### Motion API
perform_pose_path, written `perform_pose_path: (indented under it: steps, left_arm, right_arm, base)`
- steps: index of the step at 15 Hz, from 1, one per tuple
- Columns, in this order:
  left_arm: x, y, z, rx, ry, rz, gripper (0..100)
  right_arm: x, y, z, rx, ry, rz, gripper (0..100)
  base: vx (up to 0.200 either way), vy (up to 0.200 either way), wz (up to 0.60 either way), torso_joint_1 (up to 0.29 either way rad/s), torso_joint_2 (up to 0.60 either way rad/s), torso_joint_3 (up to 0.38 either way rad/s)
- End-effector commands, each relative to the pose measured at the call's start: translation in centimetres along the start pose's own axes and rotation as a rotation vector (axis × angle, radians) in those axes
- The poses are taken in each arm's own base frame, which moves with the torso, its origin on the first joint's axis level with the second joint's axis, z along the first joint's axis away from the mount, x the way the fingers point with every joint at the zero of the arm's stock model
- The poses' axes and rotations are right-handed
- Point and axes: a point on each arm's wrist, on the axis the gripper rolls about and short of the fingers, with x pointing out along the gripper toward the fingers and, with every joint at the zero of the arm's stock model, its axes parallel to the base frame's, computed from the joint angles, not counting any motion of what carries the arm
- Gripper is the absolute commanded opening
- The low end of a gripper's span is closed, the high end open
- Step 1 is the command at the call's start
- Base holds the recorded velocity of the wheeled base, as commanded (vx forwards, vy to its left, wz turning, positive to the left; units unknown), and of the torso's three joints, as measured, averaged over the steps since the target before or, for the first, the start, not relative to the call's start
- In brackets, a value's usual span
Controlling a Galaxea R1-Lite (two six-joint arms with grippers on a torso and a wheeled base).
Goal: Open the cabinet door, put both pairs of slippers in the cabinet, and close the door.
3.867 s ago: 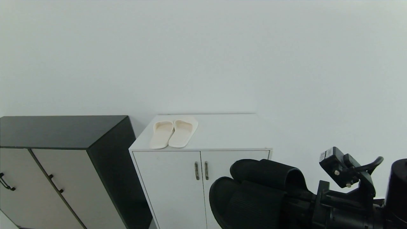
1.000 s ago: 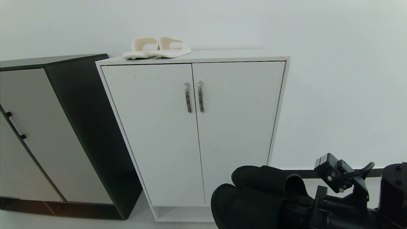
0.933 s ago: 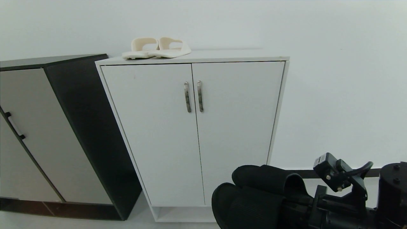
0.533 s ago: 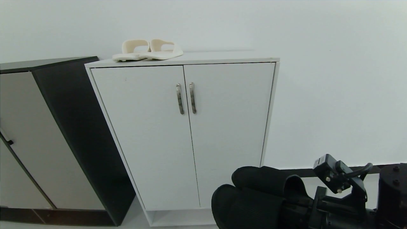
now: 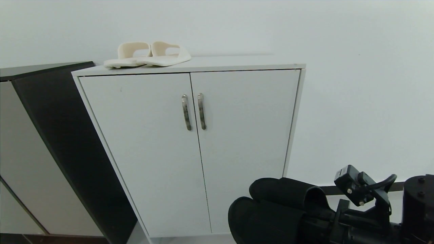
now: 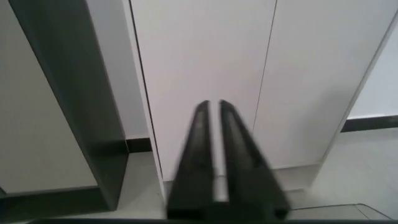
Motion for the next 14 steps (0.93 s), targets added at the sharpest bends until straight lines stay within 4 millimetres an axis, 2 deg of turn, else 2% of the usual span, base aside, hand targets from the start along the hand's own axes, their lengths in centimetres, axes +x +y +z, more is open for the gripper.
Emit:
perform_pose_path:
  steps: [1,3,4,5,6,8,10,11,13,14]
  left_arm:
    - [0.0,0.0,0.0,-0.001,0.001,0.000,100]
    - [0.0,0.0,0.0,0.024,0.005,-0.008,100]
    - [0.2,0.0,0.7,0.037,0.021,-0.010,100]
    - [0.5,0.0,2.8,0.031,0.022,-0.022,100]
    - [1.7,-0.1,6.8,-0.021,0.044,-0.098,100]
    - [5.7,-0.2,10.2,-0.017,0.114,-0.218,100]
    - [9.6,-0.2,11.8,-0.022,0.108,-0.269,100]
    - [13.3,-0.6,12.5,-0.019,0.075,-0.349,100]
    - [15.9,-1.3,12.4,-0.014,0.088,-0.390,100]
    - [17.0,-1.7,13.2,-0.014,0.081,-0.416,100]
  right_arm:
    - [0.0,0.1,0.0,-0.002,-0.001,0.003,0]
    - [-0.1,0.1,-0.1,-0.016,0.001,0.003,0]
    - [-0.1,0.1,0.0,-0.016,-0.001,0.003,0]
    - [-0.1,0.1,0.0,-0.016,-0.002,0.003,0]
    - [-0.1,0.1,0.0,-0.017,-0.010,0.005,0]
    - [-0.1,0.1,0.1,-0.018,-0.017,0.006,0]
    - [-0.1,0.1,0.1,-0.019,-0.018,0.006,0]
    - [0.0,0.1,0.0,-0.018,-0.015,0.006,0]
    - [0.1,0.0,0.0,-0.018,-0.013,0.005,0]
    - [0.1,0.0,0.0,-0.020,-0.014,0.005,0]
  base:
    - [0.000,0.000,0.00,0.000,0.00,0.000]
    - [0.000,0.000,0.00,0.000,0.00,0.000]
    - [0.000,0.000,0.00,0.000,0.00,0.000]
    - [0.000,0.000,0.00,0.000,0.00,0.000]
    - [0.000,0.000,0.00,0.000,0.00,0.000]
    - [0.000,0.000,0.00,0.000,0.00,0.000]
    - [0.000,0.000,0.00,0.000,0.00,0.000]
    - [0.000,0.000,0.00,0.000,0.00,0.000]
    - [0.000,0.000,0.00,0.000,0.00,0.000]
    - [0.000,0.000,0.00,0.000,0.00,0.000]
